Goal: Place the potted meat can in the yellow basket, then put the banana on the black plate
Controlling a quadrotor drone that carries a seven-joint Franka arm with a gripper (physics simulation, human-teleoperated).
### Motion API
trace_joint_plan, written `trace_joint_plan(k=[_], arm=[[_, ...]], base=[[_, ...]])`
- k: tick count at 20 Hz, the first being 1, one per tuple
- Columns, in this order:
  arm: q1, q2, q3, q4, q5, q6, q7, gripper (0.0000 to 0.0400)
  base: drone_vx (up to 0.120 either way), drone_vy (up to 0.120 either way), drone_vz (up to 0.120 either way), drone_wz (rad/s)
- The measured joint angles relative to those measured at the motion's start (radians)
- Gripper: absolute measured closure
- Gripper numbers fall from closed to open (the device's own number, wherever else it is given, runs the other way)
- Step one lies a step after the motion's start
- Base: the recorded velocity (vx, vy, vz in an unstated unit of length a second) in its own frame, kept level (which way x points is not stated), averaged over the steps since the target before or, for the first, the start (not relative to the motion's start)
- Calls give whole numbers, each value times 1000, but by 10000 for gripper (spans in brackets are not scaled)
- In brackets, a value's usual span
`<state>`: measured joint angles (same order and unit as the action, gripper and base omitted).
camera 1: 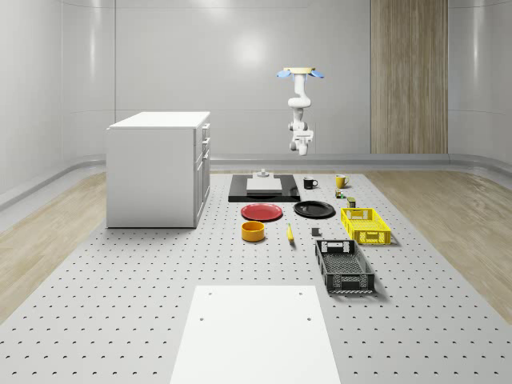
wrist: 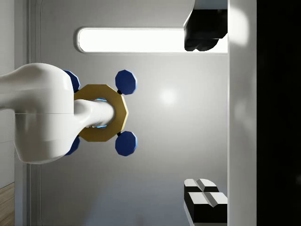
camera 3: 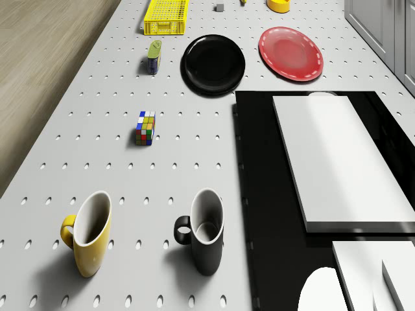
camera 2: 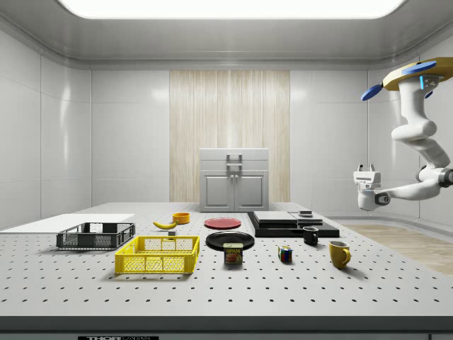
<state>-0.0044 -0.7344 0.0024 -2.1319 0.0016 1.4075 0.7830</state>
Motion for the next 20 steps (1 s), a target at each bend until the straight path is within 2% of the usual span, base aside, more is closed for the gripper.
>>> trace_joint_plan(k=[7,20], arm=[[-2,27,1,72,1,-39,-1,0],[-3,30,2,89,1,-43,-1,0]], base=[[0,0,0,0],[0,0,0,0]])
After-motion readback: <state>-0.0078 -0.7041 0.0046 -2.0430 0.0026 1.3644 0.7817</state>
